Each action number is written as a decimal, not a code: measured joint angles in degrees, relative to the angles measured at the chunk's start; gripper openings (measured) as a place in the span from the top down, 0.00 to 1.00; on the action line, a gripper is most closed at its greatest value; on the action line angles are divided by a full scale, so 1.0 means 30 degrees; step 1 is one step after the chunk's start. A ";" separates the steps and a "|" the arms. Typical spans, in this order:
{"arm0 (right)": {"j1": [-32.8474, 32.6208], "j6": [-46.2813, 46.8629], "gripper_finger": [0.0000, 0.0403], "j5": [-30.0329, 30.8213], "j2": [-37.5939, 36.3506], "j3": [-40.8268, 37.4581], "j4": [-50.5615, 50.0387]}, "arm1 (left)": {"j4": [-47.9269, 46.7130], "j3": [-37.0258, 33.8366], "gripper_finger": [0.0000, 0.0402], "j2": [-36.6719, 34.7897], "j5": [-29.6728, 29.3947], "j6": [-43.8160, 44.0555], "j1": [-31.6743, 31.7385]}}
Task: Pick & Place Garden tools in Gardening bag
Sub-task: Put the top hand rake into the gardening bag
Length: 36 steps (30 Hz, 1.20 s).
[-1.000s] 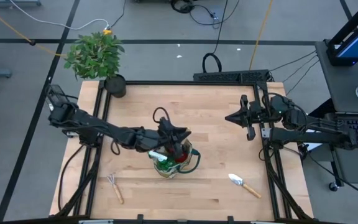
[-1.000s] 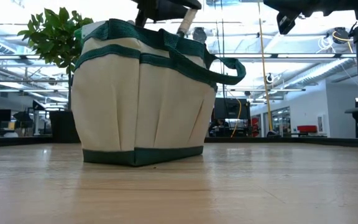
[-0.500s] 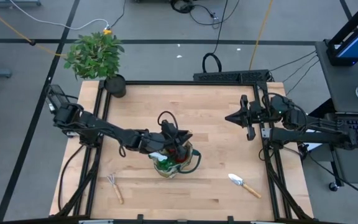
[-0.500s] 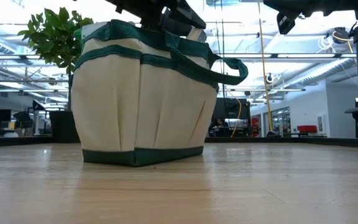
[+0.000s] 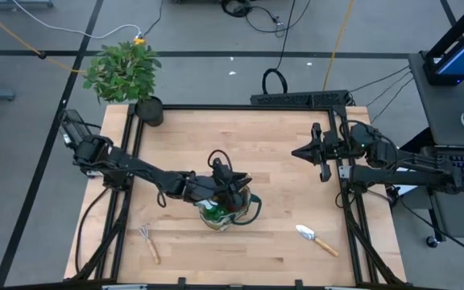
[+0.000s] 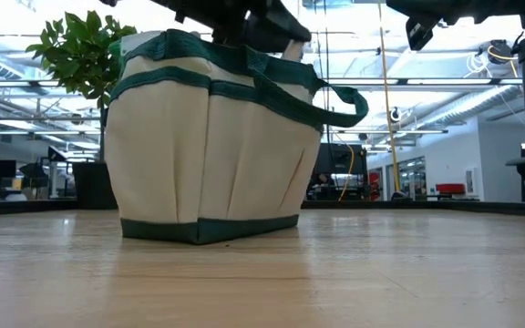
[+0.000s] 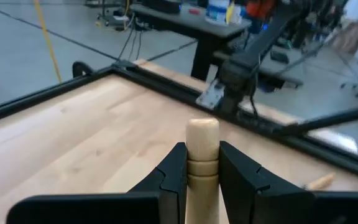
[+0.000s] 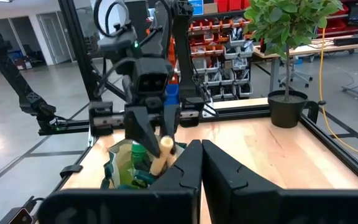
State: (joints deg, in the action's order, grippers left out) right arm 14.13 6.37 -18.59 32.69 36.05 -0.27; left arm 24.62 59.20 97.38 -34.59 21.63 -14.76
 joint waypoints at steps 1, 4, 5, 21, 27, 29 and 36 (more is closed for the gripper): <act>0.0000 0.0004 1.00 0.0000 -0.0004 0.0000 0.0001 | -0.0058 0.0000 0.83 0.0093 0.0021 -0.0193 0.0002; 0.0000 0.0007 1.00 -0.0003 0.0000 -0.0003 0.0001 | -0.0016 0.0000 0.83 0.0253 0.0525 -0.0833 0.0016; 0.0000 0.0000 1.00 0.0000 0.0000 0.0000 -0.0003 | -0.0022 0.0000 0.83 0.0268 0.0776 -0.1187 -0.0041; 0.0000 0.0000 1.00 0.0001 -0.0007 0.0000 -0.0003 | -0.0029 -0.1334 0.83 0.0270 0.1438 -0.1859 -0.0178; 0.0003 0.0000 1.00 0.0054 -0.0007 0.0000 0.0005 | 0.0002 -0.1457 0.78 0.0095 0.1441 -0.1152 -0.0226; 0.0000 0.0000 1.00 0.0083 -0.0006 0.0000 -0.0001 | 0.0167 -0.1504 0.74 0.0128 0.1508 -0.1224 -0.0233; 0.0000 0.0000 1.00 0.0087 -0.0007 -0.0006 0.0006 | 0.0727 -0.1508 0.70 0.0139 0.1596 -0.1460 -0.0248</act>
State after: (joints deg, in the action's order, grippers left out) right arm 14.13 6.37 -18.33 32.67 36.03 -0.25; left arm 26.80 54.68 97.80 -29.80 17.25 -15.51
